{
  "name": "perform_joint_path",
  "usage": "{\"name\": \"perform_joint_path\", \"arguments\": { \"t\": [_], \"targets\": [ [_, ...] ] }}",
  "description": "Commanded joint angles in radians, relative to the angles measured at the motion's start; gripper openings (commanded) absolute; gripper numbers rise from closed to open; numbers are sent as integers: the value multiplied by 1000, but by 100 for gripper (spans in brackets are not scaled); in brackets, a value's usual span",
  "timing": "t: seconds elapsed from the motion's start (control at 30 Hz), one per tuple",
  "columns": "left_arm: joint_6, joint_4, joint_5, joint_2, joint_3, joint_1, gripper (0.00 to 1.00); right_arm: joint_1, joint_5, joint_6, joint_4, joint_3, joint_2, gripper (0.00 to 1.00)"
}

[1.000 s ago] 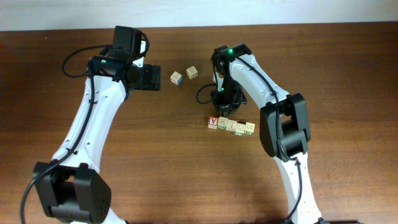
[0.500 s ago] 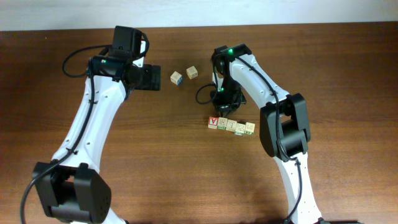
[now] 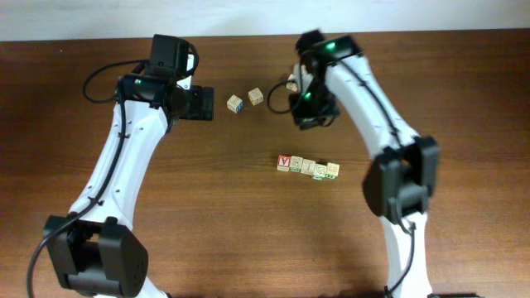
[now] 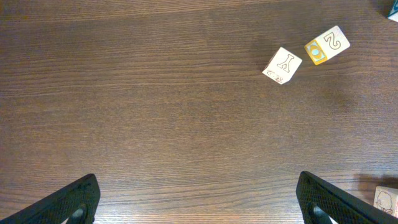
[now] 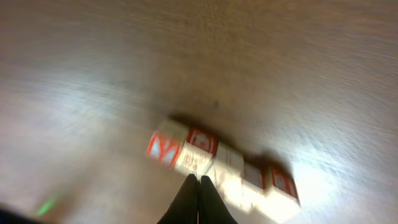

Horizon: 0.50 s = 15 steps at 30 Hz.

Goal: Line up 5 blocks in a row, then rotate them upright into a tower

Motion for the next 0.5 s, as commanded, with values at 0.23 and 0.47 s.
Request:
{"name": "perform_joint_path", "arguments": {
  "t": [0.23, 0.47],
  "targets": [
    [-16, -2, -7, 6, 18, 6, 99, -14, 109, 80, -166, 21, -438, 4],
    [-16, -2, -7, 6, 18, 6, 99, 10, 108, 137, -14, -310, -597, 4]
  ]
}}
